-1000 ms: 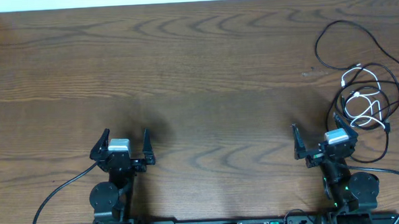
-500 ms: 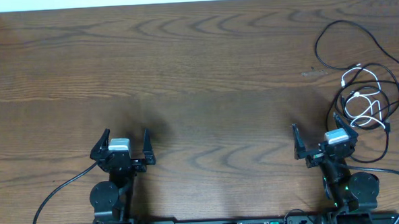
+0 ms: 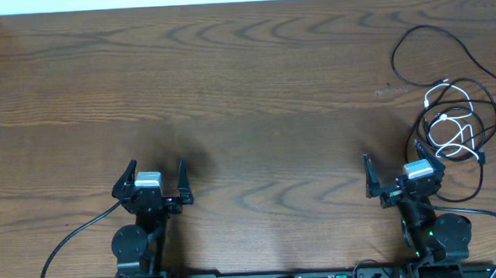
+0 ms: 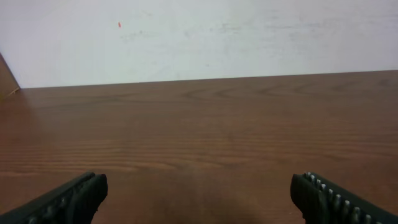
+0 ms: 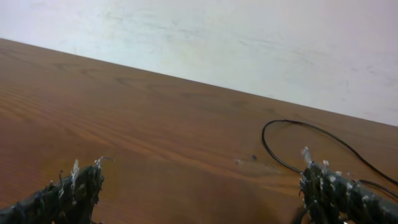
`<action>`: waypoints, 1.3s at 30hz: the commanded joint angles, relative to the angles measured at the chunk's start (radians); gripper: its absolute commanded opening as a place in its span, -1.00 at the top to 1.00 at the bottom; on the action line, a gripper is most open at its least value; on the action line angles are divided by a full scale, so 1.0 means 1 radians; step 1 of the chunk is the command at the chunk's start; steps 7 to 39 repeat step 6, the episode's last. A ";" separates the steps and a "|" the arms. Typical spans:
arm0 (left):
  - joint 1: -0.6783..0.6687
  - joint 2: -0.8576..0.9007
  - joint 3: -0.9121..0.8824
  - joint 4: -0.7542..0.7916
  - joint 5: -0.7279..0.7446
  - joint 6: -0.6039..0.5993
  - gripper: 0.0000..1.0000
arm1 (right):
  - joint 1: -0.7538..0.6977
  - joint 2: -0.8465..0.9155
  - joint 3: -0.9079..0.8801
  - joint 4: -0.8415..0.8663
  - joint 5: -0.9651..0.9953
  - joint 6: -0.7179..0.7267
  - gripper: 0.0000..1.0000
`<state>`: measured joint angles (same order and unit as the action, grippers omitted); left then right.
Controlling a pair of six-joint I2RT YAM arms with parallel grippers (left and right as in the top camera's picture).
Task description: Untangle cables
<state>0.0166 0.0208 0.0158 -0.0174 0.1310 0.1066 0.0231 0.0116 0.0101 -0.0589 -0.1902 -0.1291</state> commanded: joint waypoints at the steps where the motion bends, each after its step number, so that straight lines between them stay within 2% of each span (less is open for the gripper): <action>1: -0.001 0.003 -0.012 -0.042 0.010 0.013 -1.00 | 0.003 -0.006 -0.005 0.000 0.000 -0.007 -0.99; 39: -0.001 0.003 -0.012 -0.042 0.010 0.013 -1.00 | 0.003 -0.006 -0.005 0.000 0.000 -0.007 -0.98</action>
